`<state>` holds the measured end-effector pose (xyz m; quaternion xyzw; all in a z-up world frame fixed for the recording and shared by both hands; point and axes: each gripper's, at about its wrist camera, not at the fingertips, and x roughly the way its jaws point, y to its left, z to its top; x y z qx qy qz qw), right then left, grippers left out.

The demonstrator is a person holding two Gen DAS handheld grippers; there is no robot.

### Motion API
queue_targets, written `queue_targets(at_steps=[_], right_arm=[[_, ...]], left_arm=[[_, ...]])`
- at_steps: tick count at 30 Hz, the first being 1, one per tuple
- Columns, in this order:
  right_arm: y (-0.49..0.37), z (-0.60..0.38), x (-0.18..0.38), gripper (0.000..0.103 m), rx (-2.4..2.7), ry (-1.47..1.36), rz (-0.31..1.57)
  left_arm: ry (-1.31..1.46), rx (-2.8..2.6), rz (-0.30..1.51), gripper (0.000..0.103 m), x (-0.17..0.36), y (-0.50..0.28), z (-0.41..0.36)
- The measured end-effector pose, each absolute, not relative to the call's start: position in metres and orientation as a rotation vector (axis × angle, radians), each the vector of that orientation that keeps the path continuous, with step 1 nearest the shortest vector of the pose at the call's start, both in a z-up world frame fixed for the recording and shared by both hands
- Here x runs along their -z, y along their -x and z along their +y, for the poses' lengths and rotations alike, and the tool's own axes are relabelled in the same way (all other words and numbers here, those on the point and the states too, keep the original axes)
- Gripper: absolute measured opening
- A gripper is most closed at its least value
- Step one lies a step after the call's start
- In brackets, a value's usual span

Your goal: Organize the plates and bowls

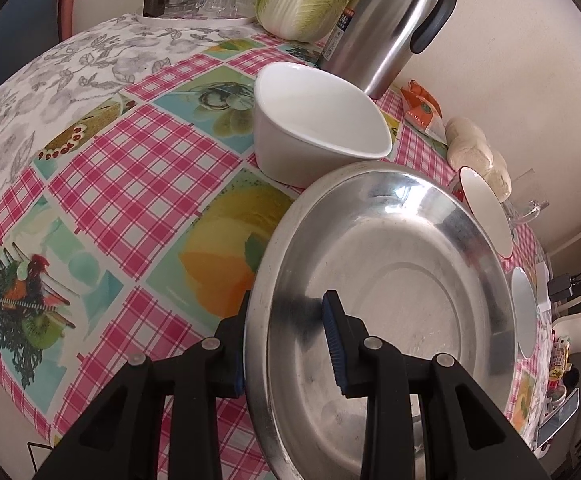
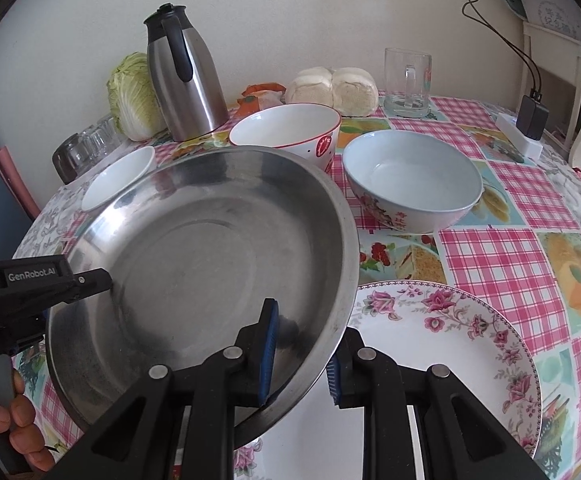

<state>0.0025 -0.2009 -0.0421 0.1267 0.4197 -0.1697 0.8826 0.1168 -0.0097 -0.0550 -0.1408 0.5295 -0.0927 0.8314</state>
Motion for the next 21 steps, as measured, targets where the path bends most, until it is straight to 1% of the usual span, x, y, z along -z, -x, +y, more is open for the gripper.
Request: queue_targets(at_steps=[13, 15, 16, 17, 19, 21], right_arm=[[-0.002, -0.206, 0.041, 0.024, 0.373, -0.286, 0.876], [-0.002, -0.206, 0.040, 0.024, 0.373, -0.296, 0.876], [-0.002, -0.207, 0.040, 0.024, 0.373, -0.302, 0.877], [-0.002, -0.208, 0.040, 0.025, 0.375, -0.307, 0.876], [-0.001, -0.210, 0.038, 0.038, 0.379, -0.316, 0.871], [0.000, -0.211, 0.035, 0.039, 0.376, -0.328, 0.862]], left_arm=[[0.292, 0.218, 1.129, 0.033, 0.056, -0.119, -0.016], [0.301, 0.215, 1.133, 0.035, 0.055, -0.120, -0.015], [0.303, 0.213, 1.135, 0.040, 0.054, -0.120, -0.013], [0.305, 0.212, 1.134, 0.047, 0.053, -0.120, -0.012], [0.313, 0.210, 1.134, 0.054, 0.050, -0.120, -0.009], [0.319, 0.211, 1.138, 0.057, 0.048, -0.120, -0.008]])
